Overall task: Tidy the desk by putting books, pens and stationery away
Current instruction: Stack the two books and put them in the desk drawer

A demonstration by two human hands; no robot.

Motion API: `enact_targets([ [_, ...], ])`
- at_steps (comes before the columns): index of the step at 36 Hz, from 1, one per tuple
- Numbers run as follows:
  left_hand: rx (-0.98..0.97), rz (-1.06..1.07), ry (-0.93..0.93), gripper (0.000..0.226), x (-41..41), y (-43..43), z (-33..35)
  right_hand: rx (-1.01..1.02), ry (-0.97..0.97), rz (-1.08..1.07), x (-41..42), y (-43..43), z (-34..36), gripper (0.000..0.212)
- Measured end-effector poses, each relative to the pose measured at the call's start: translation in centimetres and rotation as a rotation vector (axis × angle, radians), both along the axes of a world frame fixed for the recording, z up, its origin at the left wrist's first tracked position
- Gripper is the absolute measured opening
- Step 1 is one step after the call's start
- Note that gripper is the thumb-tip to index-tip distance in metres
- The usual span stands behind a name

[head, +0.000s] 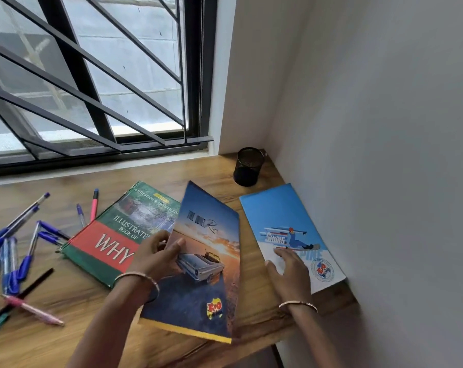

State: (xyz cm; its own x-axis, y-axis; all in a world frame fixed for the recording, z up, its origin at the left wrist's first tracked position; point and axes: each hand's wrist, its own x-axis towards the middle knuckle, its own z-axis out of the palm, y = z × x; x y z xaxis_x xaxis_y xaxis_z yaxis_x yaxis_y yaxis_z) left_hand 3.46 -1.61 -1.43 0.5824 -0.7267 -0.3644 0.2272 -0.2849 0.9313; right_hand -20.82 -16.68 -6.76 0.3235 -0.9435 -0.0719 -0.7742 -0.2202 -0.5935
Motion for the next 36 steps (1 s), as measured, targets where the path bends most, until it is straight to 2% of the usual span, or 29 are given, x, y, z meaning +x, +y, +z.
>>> enact_targets([
  [2,-0.069,0.059,0.087,0.007,0.2,0.3,1.1,-0.002,-0.166,-0.024,0.9,1.4,1.6,0.024],
  [5,-0.145,0.155,0.177,0.005,0.0,-0.1,2.3,0.235,-0.319,-0.044,2.0,2.9,3.1,0.013],
  [7,-0.190,0.195,0.239,0.003,-0.6,-0.9,2.9,0.487,-0.468,-0.070,2.5,3.2,3.9,0.019],
  [10,-0.259,0.190,0.306,0.011,-2.5,-2.5,3.1,0.791,-0.937,-0.267,1.7,3.0,5.9,0.027],
  [11,-0.266,0.172,0.323,0.012,-3.3,-3.1,2.9,0.837,-1.019,-0.306,0.9,2.6,6.6,0.030],
  [15,-0.237,0.109,0.420,0.004,-6.9,-5.8,1.2,0.942,-1.059,-0.293,-3.0,-0.1,7.9,0.052],
  [17,-0.210,0.098,0.467,0.005,-8.7,-7.4,0.1,0.986,-1.073,-0.251,-4.7,-1.3,8.6,0.052],
  [18,-0.193,0.086,0.499,0.006,-9.5,-8.3,-0.5,0.963,-1.053,-0.215,-5.7,-2.0,8.4,0.045],
  [20,-0.132,0.068,0.534,0.005,-11.2,-9.8,-1.6,0.767,-0.898,-0.149,-7.1,-3.8,8.2,0.031],
  [21,-0.091,0.064,0.527,0.007,-11.8,-10.5,-2.1,0.666,-0.794,-0.138,-7.7,-4.8,7.7,0.037],
  [23,-0.011,0.069,0.466,0.014,-12.9,-11.7,-3.1,0.550,-0.614,-0.143,-8.5,-6.5,6.7,0.064],
  [27,0.177,0.036,0.276,0.025,-13.4,-13.4,-6.1,0.312,-0.288,-0.183,-8.6,-9.8,4.4,0.035],
  [29,0.272,-0.014,0.124,0.040,-13.2,-14.5,-9.2,0.195,-0.058,-0.164,-8.0,-10.4,4.0,0.033],
  [32,0.385,-0.054,-0.159,0.032,-13.1,-14.5,-6.9,0.052,0.234,-0.133,-6.8,-10.1,3.9,0.036],
  [34,0.419,-0.032,-0.312,0.027,-13.3,-14.4,-4.8,0.000,0.305,-0.142,-6.0,-10.0,3.5,0.038],
  [36,0.438,-0.009,-0.332,0.030,-13.5,-14.8,-4.3,-0.028,0.306,-0.107,-5.3,-10.0,3.0,0.037],
])
